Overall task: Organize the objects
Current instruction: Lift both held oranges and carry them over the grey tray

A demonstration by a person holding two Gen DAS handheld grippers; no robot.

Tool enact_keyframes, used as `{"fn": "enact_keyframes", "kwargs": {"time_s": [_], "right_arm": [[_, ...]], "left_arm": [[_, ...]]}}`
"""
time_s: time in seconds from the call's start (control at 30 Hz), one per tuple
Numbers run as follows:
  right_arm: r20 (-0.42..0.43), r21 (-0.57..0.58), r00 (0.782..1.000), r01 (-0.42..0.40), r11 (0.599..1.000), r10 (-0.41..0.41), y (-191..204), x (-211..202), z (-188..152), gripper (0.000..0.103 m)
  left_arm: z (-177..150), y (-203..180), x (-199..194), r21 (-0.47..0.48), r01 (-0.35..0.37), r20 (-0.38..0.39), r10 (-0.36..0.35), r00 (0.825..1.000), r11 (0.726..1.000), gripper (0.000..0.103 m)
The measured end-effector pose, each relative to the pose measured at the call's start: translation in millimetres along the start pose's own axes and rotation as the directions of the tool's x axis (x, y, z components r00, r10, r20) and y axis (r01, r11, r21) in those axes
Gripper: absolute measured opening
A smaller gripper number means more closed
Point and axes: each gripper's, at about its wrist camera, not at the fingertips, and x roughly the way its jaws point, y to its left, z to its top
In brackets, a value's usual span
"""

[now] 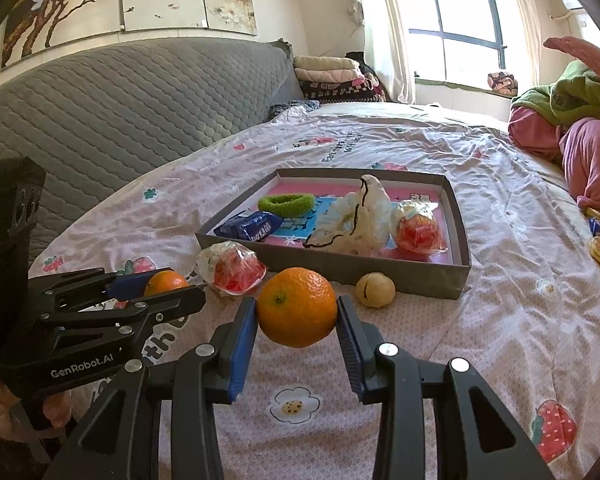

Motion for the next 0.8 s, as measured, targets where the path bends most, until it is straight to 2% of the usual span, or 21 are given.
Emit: {"fn": "enact_keyframes", "kwargs": {"time_s": [0.23,0.47,0.8], "right_arm": [[0.012,-0.009,1.000,0.002,1.000,-0.001,2,-2,2,0.040],[0.016,-0.020,1.000,-0.005,1.000,0.005,6,-3,3,0.040],[0.024,-0.017,1.000,-0.008,1.000,0.009,4,-3,9,0.040]], "left_arm": [[7,3,-8,-0.011,0.007,0.040,-0.007,0.999,1.000,0.038],[10,7,-8,-0.012,-0.008,0.049,0.009,0.999,1.000,0.038],[20,10,-4,-0.013,0.013,0.077,-0.012,0.997,1.000,0.038]]}}
